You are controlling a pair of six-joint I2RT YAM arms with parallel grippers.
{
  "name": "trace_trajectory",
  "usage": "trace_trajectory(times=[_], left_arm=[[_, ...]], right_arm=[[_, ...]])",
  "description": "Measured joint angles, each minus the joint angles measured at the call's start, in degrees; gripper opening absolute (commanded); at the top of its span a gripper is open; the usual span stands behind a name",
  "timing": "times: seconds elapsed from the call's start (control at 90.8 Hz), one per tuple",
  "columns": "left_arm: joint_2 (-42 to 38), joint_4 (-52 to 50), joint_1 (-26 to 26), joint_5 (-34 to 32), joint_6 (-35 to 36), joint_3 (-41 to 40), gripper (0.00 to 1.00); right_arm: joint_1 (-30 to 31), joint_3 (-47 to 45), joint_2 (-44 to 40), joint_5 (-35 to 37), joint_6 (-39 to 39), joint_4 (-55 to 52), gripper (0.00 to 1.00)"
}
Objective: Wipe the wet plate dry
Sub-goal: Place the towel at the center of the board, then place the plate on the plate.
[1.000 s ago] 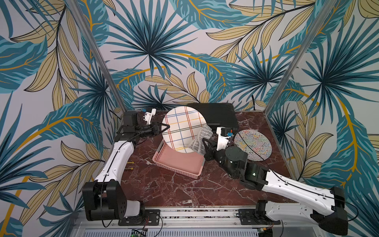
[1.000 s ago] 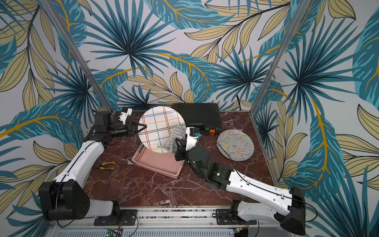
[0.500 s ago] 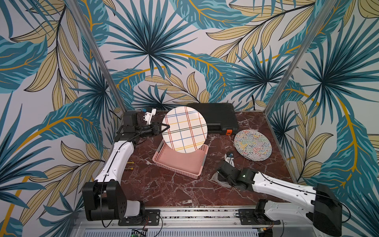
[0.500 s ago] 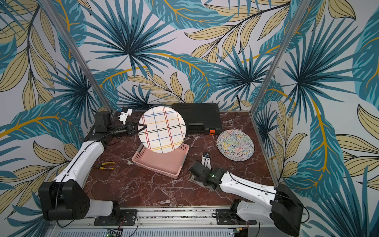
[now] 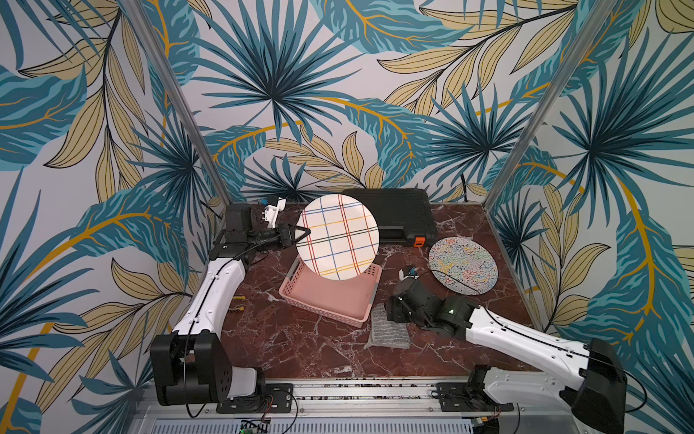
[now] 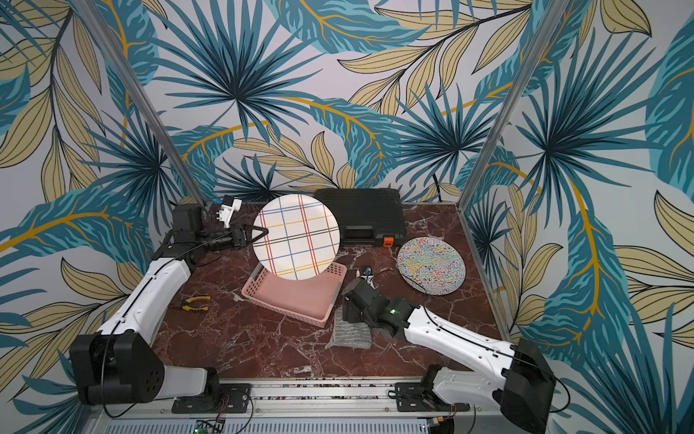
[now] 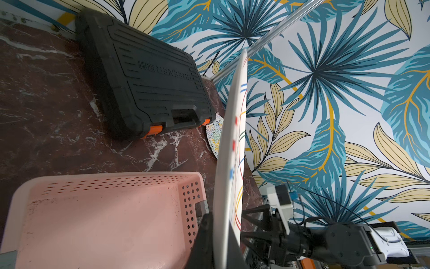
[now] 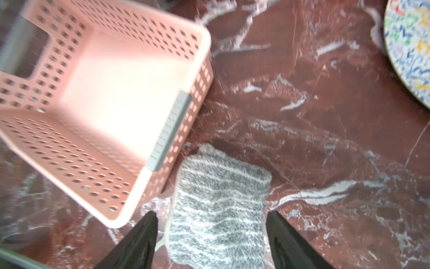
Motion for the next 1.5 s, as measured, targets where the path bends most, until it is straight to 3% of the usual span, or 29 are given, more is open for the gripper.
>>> trace_trajectory(times=[0.198, 0.463, 0.793, 0.947, 1.157, 1.201, 1.245, 1.322, 1.377, 1.421, 1.443, 1.498], left_arm=[[0.0, -0.48, -0.44, 0.26, 1.05, 0.0, 0.0], [0.0, -2.54, -3.26, 4.15, 2.91, 0.26, 0.0], [-0.7, -3.82, -6.56, 10.36, 4.44, 1.33, 0.0], [-0.7, -3.89, -6.99, 11.87, 4.48, 1.44, 0.0], [-0.66, -5.03, -6.95, 11.26, 3.5, 1.92, 0.0], [-0.5, -5.62, -6.49, 12.17, 2.86, 1.92, 0.0], [-0.42, -5.57, -6.36, 12.81, 2.86, 1.95, 0.09], [-0.42, -5.51, -6.47, 12.2, 3.39, 2.08, 0.38], [-0.39, -5.79, -6.73, 11.76, 4.15, 2.23, 0.63], [-0.39, -6.08, -6.86, 11.52, 4.48, 2.73, 0.93], [-0.39, -6.27, -6.86, 11.26, 4.85, 3.04, 0.98], [-0.37, -7.45, -6.8, 10.97, 5.79, 4.15, 1.0]], right_arm=[[-9.62, 2.49, -2.6, -12.98, -4.17, 3.54, 0.77], [-22.58, 3.78, -1.81, -33.94, -2.21, 20.09, 0.69], [-29.14, 2.49, 0.42, -46.51, 2.49, 33.73, 0.57], [-29.2, 1.29, 1.53, -49.75, 4.26, 39.01, 0.39], [-29.24, 0.52, 2.58, -52.85, 5.84, 44.98, 0.0], [-29.38, 0.5, 2.34, -53.9, 6.08, 46.58, 0.0], [-29.35, 0.39, 2.1, -54.18, 6.29, 47.36, 0.0], [-29.42, 0.13, 2.05, -54.4, 7.08, 48.24, 0.0], [-29.33, -0.11, 2.05, -53.62, 7.45, 48.19, 0.0], [-29.66, -0.66, 2.05, -52.92, 8.0, 48.19, 0.0], [-29.9, -0.92, 2.03, -52.54, 8.39, 48.17, 0.0], [-30.75, -1.44, 2.03, -51.95, 9.44, 48.15, 0.0]])
